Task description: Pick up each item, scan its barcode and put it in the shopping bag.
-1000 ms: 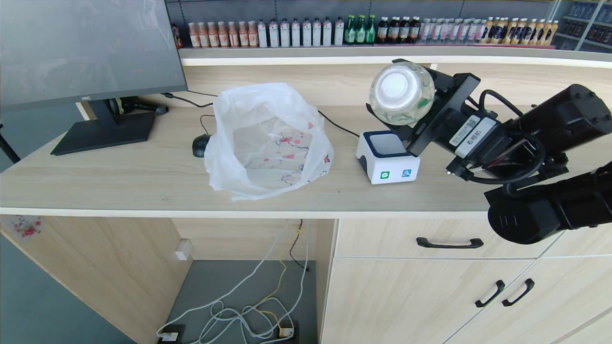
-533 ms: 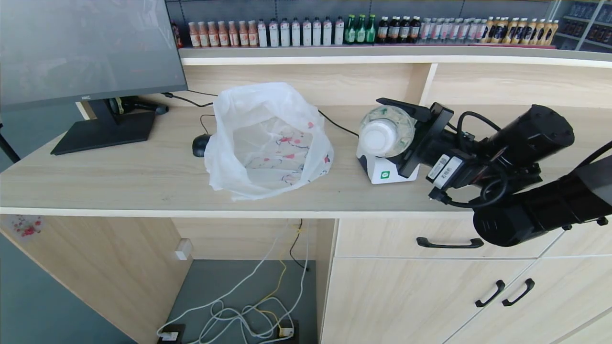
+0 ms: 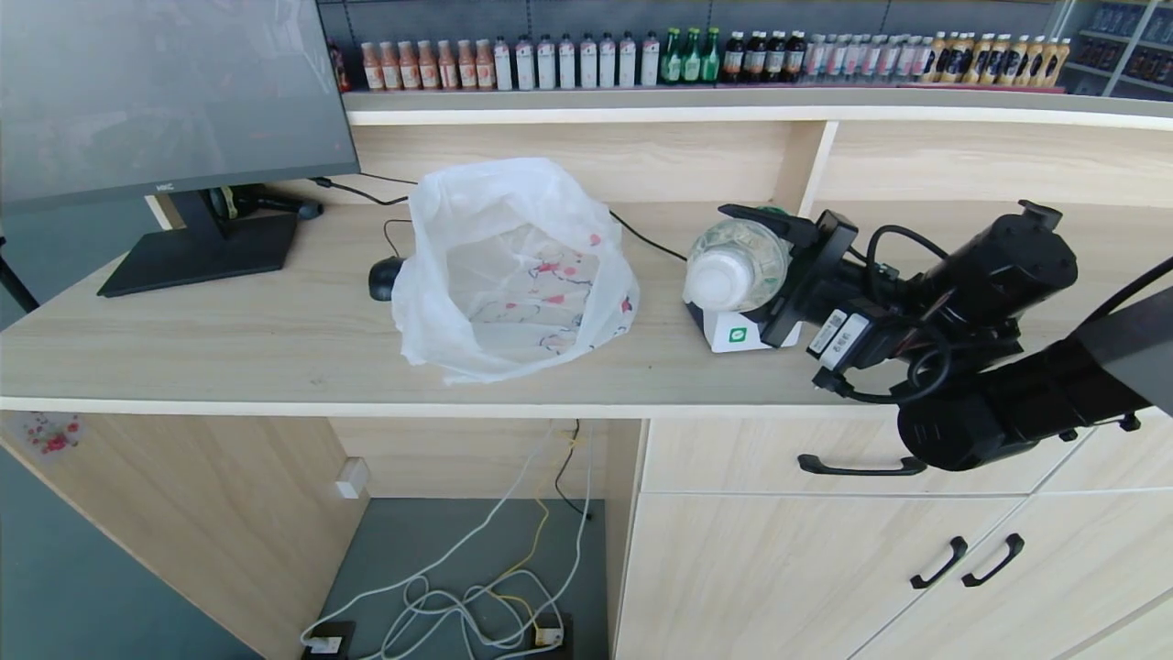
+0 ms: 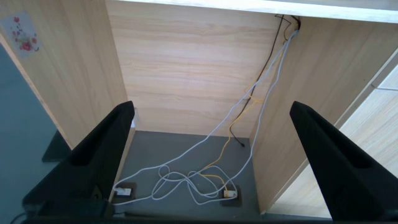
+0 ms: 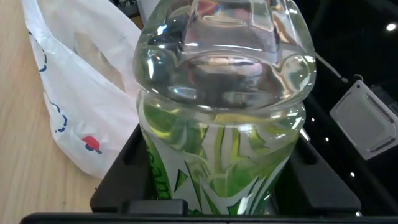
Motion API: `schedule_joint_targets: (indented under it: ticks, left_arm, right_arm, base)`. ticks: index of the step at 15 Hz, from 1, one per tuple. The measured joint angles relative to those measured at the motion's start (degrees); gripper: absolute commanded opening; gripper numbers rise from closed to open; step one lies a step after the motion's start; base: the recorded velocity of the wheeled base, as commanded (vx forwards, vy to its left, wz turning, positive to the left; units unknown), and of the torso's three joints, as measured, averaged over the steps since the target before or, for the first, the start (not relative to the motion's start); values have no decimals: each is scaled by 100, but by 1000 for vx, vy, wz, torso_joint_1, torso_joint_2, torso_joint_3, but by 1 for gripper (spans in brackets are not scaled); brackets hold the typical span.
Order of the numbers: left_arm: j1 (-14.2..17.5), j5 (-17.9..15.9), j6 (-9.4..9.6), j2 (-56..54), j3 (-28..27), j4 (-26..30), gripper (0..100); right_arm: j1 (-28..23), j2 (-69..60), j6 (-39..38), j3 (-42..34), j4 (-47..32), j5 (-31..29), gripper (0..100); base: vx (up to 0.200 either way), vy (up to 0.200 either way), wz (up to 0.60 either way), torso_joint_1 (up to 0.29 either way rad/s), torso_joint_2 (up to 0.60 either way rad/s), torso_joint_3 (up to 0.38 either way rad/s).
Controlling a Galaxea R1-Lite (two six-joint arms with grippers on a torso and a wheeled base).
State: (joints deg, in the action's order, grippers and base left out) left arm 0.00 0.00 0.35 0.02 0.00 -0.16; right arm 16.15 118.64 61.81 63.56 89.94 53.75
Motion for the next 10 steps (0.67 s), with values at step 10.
schedule_joint_targets:
  ticks: [10]
  left_arm:
    - [0, 0, 0, 0, 0, 0, 100]
  right_arm:
    - [21, 145, 43, -11, 11, 0, 0]
  base:
    - [0, 0, 0, 0, 0, 0]
